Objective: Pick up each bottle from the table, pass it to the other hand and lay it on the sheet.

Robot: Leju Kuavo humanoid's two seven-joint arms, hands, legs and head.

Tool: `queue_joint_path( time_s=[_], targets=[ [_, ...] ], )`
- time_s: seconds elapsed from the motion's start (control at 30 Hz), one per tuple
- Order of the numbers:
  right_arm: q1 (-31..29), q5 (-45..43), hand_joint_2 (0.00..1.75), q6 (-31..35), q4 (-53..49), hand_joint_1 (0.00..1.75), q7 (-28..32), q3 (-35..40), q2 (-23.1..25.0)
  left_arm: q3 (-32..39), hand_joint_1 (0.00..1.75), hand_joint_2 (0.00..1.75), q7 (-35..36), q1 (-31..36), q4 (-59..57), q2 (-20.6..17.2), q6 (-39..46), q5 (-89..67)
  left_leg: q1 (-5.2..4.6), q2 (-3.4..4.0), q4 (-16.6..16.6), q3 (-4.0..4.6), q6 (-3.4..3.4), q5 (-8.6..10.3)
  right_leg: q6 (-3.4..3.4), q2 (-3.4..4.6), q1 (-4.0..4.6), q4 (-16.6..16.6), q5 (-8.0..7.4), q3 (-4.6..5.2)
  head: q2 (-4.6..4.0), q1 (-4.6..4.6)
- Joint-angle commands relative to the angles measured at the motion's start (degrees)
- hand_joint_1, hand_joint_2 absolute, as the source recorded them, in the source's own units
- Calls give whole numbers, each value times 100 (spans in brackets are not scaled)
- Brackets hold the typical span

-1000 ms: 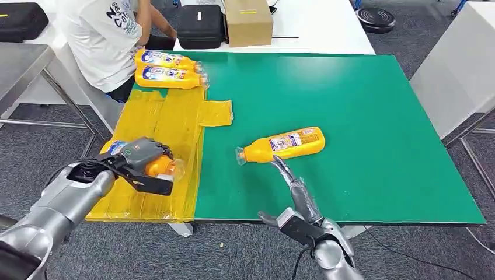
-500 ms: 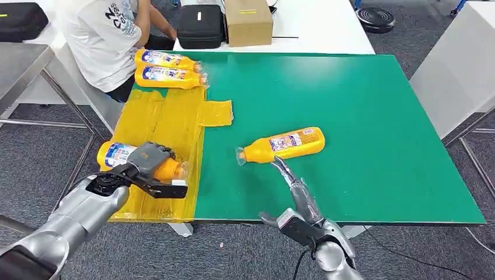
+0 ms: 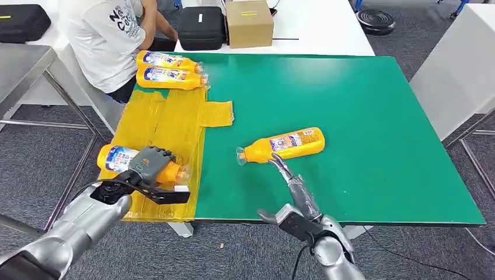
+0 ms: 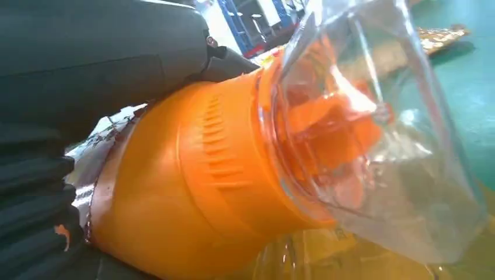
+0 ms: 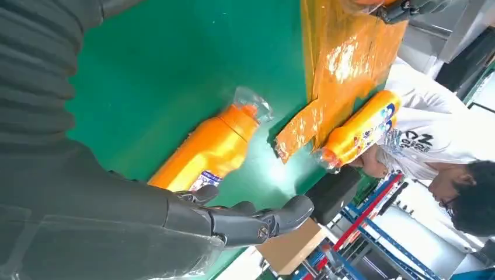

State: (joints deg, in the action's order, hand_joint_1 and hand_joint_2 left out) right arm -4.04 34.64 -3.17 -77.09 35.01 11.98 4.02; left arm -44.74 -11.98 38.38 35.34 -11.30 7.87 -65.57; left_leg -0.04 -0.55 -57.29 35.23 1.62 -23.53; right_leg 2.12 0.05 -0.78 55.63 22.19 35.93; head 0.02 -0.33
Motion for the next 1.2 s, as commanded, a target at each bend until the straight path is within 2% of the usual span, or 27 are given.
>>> queue_joint_path(
  time_s=[0.03,0.2,0.23,0.27,0.3,0.6,0.63,0.67,0.8,0.97,1.0,1.03,1.07,1.1,1.13,1.2],
  targets=[
    [-227,-45,175,-10,476,0,48,188,-102,-148,175,175,-313,-187,-745,-46,-474,-47,0,30,11,-37,-7,-12,-6,26,1,-10,3,-26,0,0],
    [-309,-166,175,69,716,0,147,269,-137,-356,175,175,-924,-24,-957,-244,-1206,140,-1,32,14,-42,-8,-12,-6,30,0,-10,0,-29,0,-2],
    [-308,-178,175,85,718,0,159,270,-138,-411,169,175,-1072,37,-983,-247,-1313,150,1,43,18,-56,-12,-18,-9,40,2,-14,2,-42,0,0],
    [-308,-182,175,88,713,0,159,271,-139,-413,155,175,-1188,101,-1027,-220,-1450,195,1,36,13,-48,-13,-17,-7,35,2,-10,0,-35,0,-2],
    [-318,-182,175,88,704,0,159,275,-140,-422,155,175,-1279,201,-1064,-186,-1575,239,2,47,17,-64,-18,-23,-13,43,3,-12,4,-47,0,0],
    [-322,-182,175,89,694,0,159,276,-140,-433,155,175,-1292,221,-1073,-153,-1599,242,0,30,15,-76,-23,-25,-12,36,0,-5,7,-50,0,0],
    [-316,-183,175,90,682,0,159,277,-141,-451,141,175,-1300,237,-1097,-151,-1617,243,2,37,16,-85,-25,-29,-15,42,3,-8,8,-57,0,0],
    [-314,-191,175,100,661,0,151,265,-128,-482,136,175,-1470,350,-1156,-108,-1827,338,0,34,17,-80,-24,-26,-13,39,0,-6,7,-53,0,0],
    [-197,-206,175,133,523,0,113,210,-127,-600,150,175,-1563,580,-1314,37,-2020,395,3,26,12,-74,-24,-25,-14,32,3,-3,9,-50,0,0],
    [-167,-198,175,146,476,0,87,158,-117,-686,140,175,-1523,536,-1423,104,-1908,499,2,23,14,-80,-24,-25,-13,29,3,-7,10,-55,0,0],
    [-155,-195,175,148,461,0,77,147,-112,-688,133,175,-1511,521,-1434,120,-1874,534,2,26,15,-84,-25,-26,-14,32,2,-6,11,-58,0,0],
    [-154,-195,175,149,458,0,77,145,-110,-685,89,175,-1511,519,-1440,125,-1871,554,3,27,17,-88,-26,-27,-16,32,4,-9,12,-61,0,-2],
    [-150,-195,175,149,459,0,78,143,-113,-684,37,175,-1504,516,-1434,143,-1865,557,6,29,16,-93,-29,-32,-19,32,7,-10,15,-67,0,0],
    [-132,-195,175,150,449,0,77,140,-115,-697,12,175,-1492,501,-1421,139,-1828,557,7,26,16,-94,-29,-31,-18,29,8,-11,15,-69,0,-2],
    [-129,-195,175,150,449,0,77,139,-116,-699,2,175,-1487,500,-1420,139,-1821,558,8,28,19,-99,-32,-33,-21,29,10,-13,17,-74,0,-2],
    [-117,-206,175,148,475,0,80,141,-128,-684,0,175,-1482,477,-1418,117,-1805,592,2,17,13,-83,-24,-23,-14,24,3,-5,11,-59,0,0]
  ],
)
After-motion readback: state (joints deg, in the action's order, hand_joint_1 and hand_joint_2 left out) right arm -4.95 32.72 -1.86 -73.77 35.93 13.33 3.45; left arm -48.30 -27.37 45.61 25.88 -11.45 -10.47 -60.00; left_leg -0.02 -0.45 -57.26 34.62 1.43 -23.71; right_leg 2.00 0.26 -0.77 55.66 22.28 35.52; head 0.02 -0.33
